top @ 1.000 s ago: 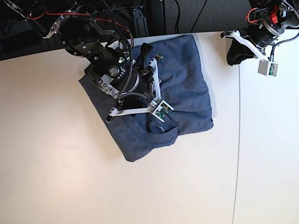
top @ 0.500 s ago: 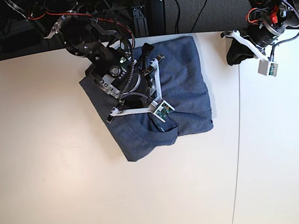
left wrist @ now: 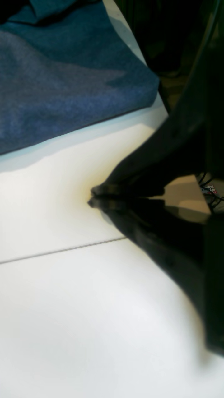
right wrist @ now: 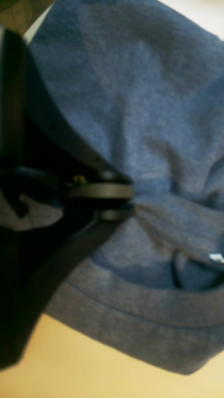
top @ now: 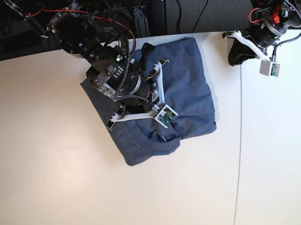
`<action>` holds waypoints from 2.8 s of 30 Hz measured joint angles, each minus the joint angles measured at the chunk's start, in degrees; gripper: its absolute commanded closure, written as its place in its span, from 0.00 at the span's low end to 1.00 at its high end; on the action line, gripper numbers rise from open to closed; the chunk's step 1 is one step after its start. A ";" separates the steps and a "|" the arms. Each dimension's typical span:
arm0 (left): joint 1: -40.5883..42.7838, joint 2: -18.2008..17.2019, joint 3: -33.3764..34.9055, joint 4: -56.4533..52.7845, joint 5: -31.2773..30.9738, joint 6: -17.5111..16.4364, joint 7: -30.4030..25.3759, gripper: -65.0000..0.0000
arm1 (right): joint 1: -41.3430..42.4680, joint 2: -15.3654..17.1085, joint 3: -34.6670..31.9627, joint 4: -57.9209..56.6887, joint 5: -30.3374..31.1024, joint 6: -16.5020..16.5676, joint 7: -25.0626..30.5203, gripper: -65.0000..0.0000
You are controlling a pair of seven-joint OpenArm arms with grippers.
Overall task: Fold the T-shirt properly
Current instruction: 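Hold the folded layer with the right gripper and smooth it down, then keep the right gripper pressed on the bundle's folded edge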
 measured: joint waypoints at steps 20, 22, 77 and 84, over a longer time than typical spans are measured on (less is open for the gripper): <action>0.00 0.00 0.00 0.00 -0.02 -0.07 0.00 1.00 | 4.11 -0.09 -0.02 0.00 3.45 0.02 0.17 1.00; 0.00 0.00 0.00 0.00 -0.04 -0.07 0.04 1.00 | 4.66 -0.59 0.00 0.00 3.50 0.04 0.15 1.00; 0.00 0.00 0.00 0.00 -0.24 -0.09 0.66 1.00 | 6.54 -2.38 2.21 0.00 2.62 0.07 0.61 0.82; -0.02 0.00 0.00 0.00 -0.26 -0.09 0.63 1.00 | 6.47 -2.34 2.25 -1.33 6.67 0.07 0.57 0.69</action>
